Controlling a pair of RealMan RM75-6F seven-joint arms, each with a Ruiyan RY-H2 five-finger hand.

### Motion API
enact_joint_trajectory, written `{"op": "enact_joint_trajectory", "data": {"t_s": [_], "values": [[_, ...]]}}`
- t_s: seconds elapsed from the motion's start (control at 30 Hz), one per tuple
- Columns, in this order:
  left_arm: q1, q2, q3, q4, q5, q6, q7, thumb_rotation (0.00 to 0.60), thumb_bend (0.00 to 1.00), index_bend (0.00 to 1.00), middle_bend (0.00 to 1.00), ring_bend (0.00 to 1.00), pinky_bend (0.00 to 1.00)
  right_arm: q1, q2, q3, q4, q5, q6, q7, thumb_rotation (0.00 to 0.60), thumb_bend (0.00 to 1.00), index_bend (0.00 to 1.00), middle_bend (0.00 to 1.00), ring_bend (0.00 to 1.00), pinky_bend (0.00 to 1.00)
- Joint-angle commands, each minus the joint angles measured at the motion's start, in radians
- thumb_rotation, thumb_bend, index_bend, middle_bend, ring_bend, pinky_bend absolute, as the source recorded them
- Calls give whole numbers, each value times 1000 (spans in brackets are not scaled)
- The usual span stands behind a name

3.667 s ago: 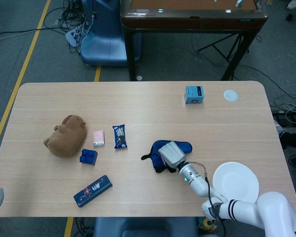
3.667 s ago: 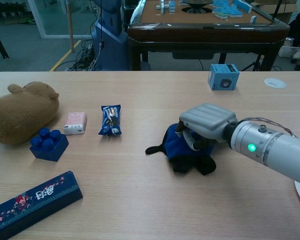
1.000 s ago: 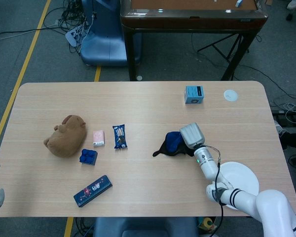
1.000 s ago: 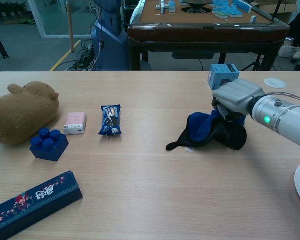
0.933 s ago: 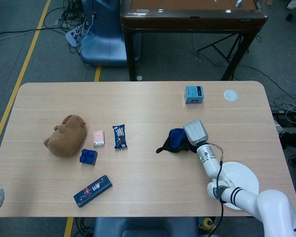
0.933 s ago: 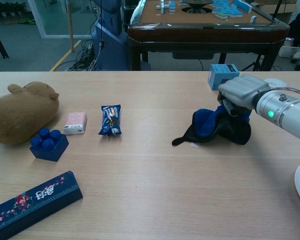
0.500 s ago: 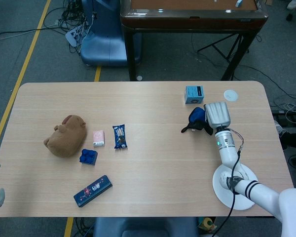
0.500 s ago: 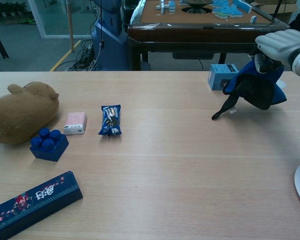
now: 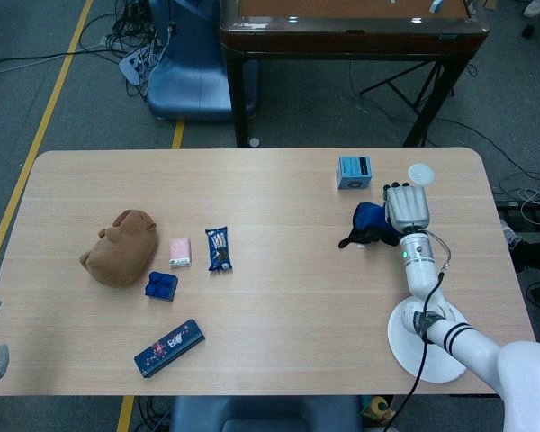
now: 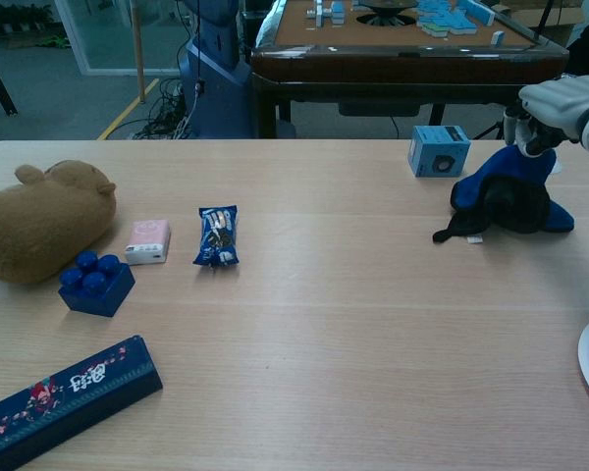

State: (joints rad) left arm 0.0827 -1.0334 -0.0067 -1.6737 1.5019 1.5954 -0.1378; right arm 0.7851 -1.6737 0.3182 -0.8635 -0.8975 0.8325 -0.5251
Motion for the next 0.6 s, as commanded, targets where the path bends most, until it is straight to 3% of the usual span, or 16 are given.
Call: {"op": "enact_joint_trajectory", "data": {"t_s": [0.03,0.13,0.27,0.43,0.6], "values": [[-1,-1,0,0,0,-1,1,600,483,128,0,0,0,-3,13,0,-22,0,6,5,600,419,0,94,70,324],[-3,-2,1,-1,4,-3,3,600,482,128,0,0,0,-14,40,-2,-70,-5,23,11,600,231,0,28,7,247],[-4,-1,0,-3,6,-3,3,600,483,128,0,0,0,-41,94,-12,-170,-22,60,17,600,107,0,9,0,215],[-5,2,-1,-4,7,-1,-2,600,483,128,0,0,0,-100,189,-46,-334,-63,144,8,600,108,0,43,0,207],[-6,4,-3,-2,9,2,-7,600,483,128,0,0,0,-176,284,-85,-490,-129,256,23,600,263,47,204,128,255]]}}
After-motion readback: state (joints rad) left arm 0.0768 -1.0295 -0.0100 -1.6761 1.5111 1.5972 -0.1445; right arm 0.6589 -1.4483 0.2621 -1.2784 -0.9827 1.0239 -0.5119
